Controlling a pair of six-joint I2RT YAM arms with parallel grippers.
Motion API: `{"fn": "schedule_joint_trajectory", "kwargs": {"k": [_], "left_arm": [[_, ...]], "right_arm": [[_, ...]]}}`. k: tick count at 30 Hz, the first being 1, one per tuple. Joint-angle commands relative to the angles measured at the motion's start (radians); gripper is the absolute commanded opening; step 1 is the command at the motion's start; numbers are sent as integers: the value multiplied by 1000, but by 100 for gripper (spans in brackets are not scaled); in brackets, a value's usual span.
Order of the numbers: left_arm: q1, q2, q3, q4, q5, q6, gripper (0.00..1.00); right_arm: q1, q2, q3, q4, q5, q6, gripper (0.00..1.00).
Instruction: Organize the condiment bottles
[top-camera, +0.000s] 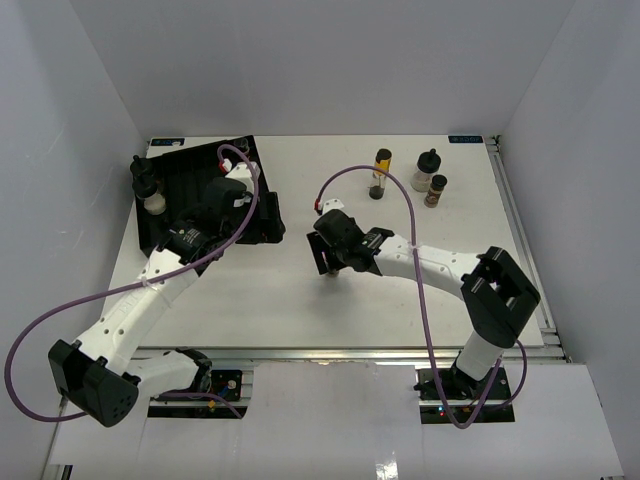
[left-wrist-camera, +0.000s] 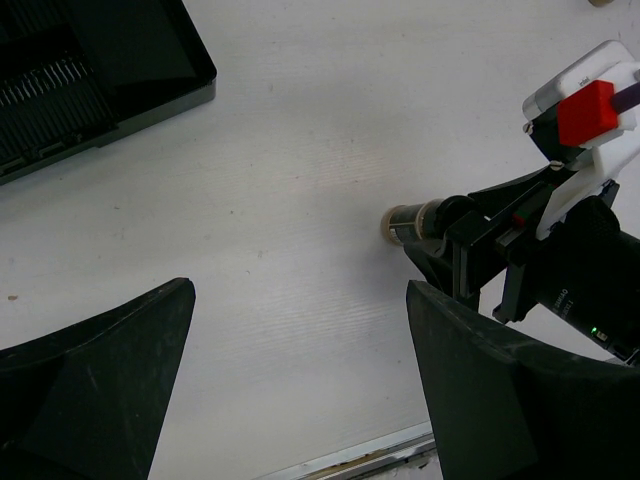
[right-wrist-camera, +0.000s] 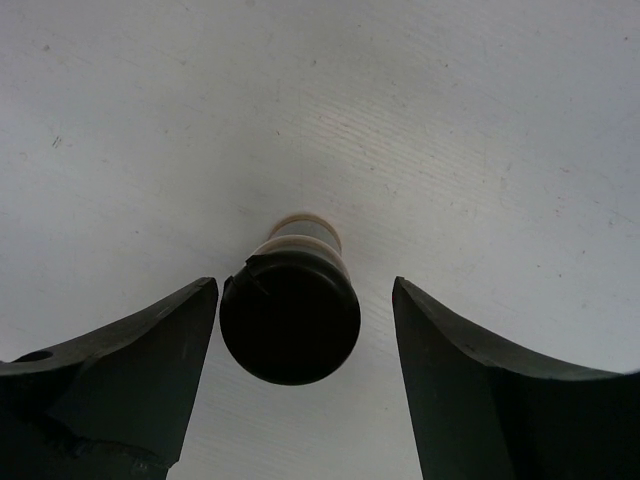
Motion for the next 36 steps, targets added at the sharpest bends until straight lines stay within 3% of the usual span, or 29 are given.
{"fn": "schedule_joint_trajectory", "kwargs": {"k": [1,10,17,25,36], "left_arm": [[4,-34,64,-25,18,16,98],[4,5,165,-74,99,98,98],[-36,98,189,-78,195,116,97],[-175,264,196,-35,128,90,96],[-324,561,284,-24,-6,39,91]], "right_arm": [[2,-20,72,-28,42,-18,81],[-11,-103,166,-110,102,-40,88],[-219,-284,113,-191,83,3,88],[-441,-515,-33,-189,23,-43,89],[-483,-640,-94,-168,-7,-101,90]]}}
